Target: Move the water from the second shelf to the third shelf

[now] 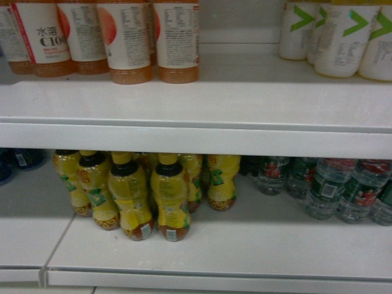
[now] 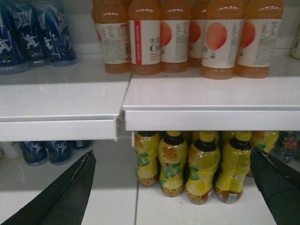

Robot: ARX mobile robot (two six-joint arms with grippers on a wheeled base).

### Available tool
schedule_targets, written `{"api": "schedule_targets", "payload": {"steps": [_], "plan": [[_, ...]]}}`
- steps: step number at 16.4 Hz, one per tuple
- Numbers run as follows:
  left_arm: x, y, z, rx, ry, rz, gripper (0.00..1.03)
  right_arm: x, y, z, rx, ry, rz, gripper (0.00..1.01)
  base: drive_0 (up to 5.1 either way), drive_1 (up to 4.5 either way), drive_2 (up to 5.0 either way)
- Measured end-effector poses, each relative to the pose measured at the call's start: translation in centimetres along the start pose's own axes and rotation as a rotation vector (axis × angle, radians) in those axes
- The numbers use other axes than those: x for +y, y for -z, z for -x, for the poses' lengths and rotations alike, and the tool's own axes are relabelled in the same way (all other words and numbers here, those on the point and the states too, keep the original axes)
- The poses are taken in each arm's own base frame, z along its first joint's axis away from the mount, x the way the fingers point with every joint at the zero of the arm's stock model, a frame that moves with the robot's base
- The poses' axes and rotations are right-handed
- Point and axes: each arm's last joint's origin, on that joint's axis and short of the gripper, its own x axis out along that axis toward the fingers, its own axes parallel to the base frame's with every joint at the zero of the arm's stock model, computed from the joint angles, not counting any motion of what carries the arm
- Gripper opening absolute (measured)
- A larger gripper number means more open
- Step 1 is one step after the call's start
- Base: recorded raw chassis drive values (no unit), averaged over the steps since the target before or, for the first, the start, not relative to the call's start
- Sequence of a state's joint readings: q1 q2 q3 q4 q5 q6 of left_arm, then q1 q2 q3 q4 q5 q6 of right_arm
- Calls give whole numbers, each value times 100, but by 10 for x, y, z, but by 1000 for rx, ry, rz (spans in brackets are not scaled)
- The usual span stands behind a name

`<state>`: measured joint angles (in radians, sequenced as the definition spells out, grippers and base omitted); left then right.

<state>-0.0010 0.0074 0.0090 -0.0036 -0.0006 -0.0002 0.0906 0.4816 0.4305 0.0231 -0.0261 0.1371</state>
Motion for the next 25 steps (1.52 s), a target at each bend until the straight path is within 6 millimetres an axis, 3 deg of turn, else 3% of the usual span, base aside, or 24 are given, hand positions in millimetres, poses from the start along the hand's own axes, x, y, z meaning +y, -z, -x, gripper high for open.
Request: {"api": "schedule_targets", "payload": {"steps": [25], "plan": [[0, 0, 0, 0, 0, 0, 98, 0, 0, 0, 1, -1, 0, 43, -482, 217, 217]]}}
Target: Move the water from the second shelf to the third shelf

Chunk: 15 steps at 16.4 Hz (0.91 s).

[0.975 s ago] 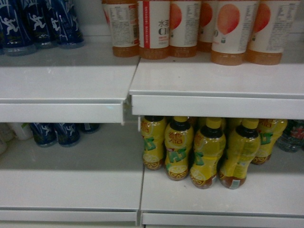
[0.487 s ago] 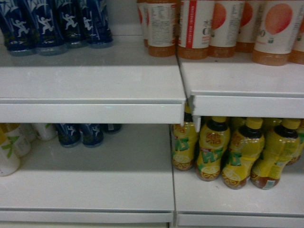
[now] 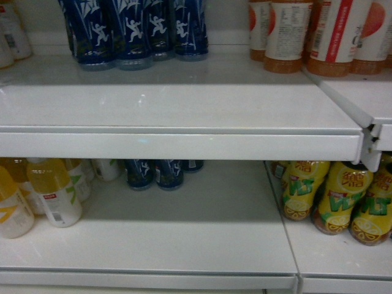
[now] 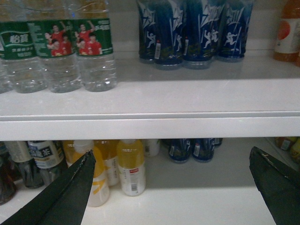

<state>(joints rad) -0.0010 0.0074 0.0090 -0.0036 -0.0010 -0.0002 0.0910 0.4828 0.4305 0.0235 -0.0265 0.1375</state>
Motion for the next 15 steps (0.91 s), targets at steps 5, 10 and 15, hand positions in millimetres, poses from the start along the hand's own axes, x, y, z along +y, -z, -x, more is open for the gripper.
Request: {"api": "schedule_targets", "payload": {"steps": [5, 10, 15], "plan": [[0, 0, 0, 0, 0, 0, 98, 0, 0, 0, 0, 1, 0, 43, -470, 207, 207], [0, 0, 0, 0, 0, 0, 98, 0, 0, 0, 0, -2, 0, 43, -469, 208, 208], [0, 0, 0, -1, 0, 0, 98, 0, 0, 0, 0, -4, 0, 43, -466, 211, 211]]}}
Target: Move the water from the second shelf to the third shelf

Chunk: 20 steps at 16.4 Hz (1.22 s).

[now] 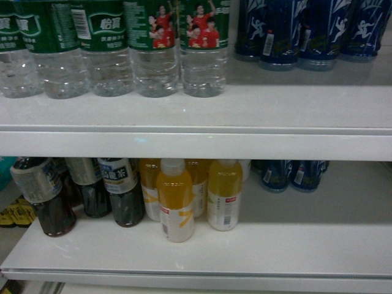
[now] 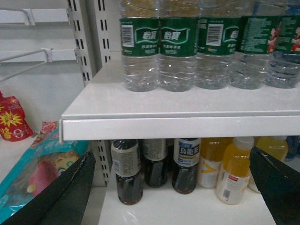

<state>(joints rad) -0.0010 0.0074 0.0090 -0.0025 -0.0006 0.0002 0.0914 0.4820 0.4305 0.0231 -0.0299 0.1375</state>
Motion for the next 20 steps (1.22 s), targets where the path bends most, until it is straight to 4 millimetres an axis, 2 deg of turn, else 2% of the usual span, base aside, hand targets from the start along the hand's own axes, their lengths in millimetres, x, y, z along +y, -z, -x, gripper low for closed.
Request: {"api": "schedule_targets", "payload": {"steps": [20], "plan": [[0, 0, 0, 0, 0, 0, 98, 0, 0, 0, 0, 2, 0, 43, -458, 220, 220]]}}
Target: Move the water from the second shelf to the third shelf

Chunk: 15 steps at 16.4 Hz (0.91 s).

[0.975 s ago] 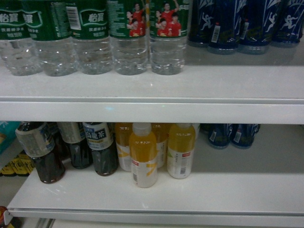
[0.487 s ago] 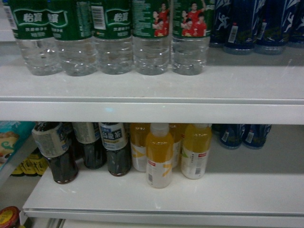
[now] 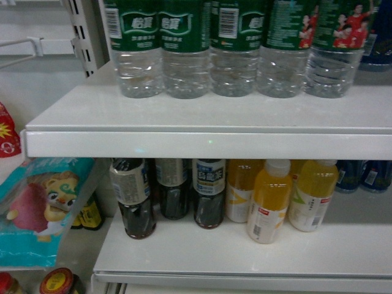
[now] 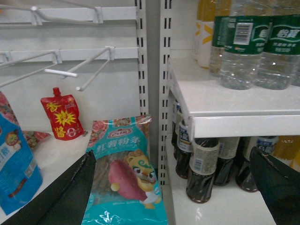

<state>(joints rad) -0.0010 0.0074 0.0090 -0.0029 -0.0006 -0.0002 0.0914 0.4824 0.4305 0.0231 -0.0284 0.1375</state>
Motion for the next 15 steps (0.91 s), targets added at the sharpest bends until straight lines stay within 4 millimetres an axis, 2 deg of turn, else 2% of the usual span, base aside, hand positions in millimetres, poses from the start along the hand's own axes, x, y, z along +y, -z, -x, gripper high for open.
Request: {"api": "schedule_targets", "payload": {"steps": [11, 15], "plan": [[0, 0, 0, -2, 0, 0, 98, 0, 1, 0, 7, 3, 0, 43, -455, 222, 222], [0, 0, 0, 4, -2, 0, 98, 0, 0, 0, 1, 2, 0, 43, 0, 0, 0]]}}
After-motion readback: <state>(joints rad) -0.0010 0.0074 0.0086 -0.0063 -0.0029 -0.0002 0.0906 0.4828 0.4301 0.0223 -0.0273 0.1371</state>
